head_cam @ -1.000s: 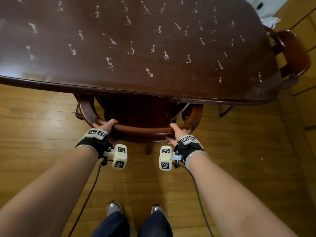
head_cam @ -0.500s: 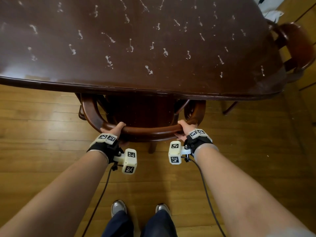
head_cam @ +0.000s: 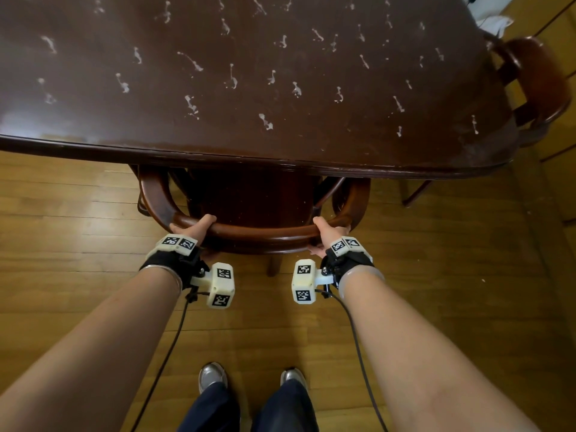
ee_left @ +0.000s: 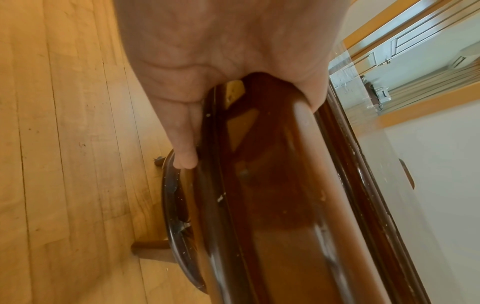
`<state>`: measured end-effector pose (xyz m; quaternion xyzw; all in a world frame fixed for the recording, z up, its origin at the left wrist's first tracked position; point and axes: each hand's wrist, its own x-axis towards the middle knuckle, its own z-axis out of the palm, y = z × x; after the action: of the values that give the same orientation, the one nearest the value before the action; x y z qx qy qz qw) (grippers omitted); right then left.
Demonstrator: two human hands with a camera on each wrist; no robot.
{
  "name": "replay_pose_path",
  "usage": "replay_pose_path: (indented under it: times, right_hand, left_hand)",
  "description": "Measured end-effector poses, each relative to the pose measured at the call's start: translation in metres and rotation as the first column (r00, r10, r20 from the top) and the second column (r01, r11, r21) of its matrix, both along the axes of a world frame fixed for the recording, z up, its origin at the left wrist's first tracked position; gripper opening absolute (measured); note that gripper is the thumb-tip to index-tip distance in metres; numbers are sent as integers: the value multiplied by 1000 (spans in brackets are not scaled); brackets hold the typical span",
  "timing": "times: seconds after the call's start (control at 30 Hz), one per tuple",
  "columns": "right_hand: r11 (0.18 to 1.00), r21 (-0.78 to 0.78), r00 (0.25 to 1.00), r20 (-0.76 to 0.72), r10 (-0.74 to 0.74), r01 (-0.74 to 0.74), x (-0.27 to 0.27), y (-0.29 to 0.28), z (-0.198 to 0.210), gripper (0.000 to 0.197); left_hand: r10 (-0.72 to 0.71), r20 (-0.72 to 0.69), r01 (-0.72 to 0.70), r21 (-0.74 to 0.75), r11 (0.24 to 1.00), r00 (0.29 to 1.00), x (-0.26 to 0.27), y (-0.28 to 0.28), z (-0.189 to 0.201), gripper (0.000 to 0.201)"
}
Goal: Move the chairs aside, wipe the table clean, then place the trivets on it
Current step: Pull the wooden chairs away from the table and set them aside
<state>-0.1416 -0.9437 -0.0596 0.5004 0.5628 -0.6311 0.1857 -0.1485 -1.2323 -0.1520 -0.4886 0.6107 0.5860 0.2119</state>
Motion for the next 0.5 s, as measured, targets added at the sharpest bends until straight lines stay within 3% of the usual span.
replay_pose_path:
  times: [0.03, 0.2, 0.3, 0.4, 0.5]
  right_hand:
    - [1000, 12, 1000, -1, 5, -5, 1, -1, 1, 93]
    - [998, 49, 1000, 10, 28, -29, 8, -12, 2, 101]
    - [998, 56, 1000, 15, 19, -19, 11, -15, 6, 95]
    - [998, 66, 1000, -5, 18, -18, 12, -15, 11, 94]
    - [980, 136, 988, 64, 141, -148, 10, -16, 6, 111]
  left_hand:
    - [-9, 3, 9, -10, 1000, 1000, 1, 2, 9, 127]
    - [-28, 117, 31, -26, 999, 993, 3, -17, -18, 153]
    - [-49, 106, 53, -33, 998, 993, 5, -16, -11, 149]
    - [-99, 96, 104, -54, 993, 990, 11, -4, 28, 140]
    - [-163, 88, 172, -102, 980, 983, 10, -7, 25, 143]
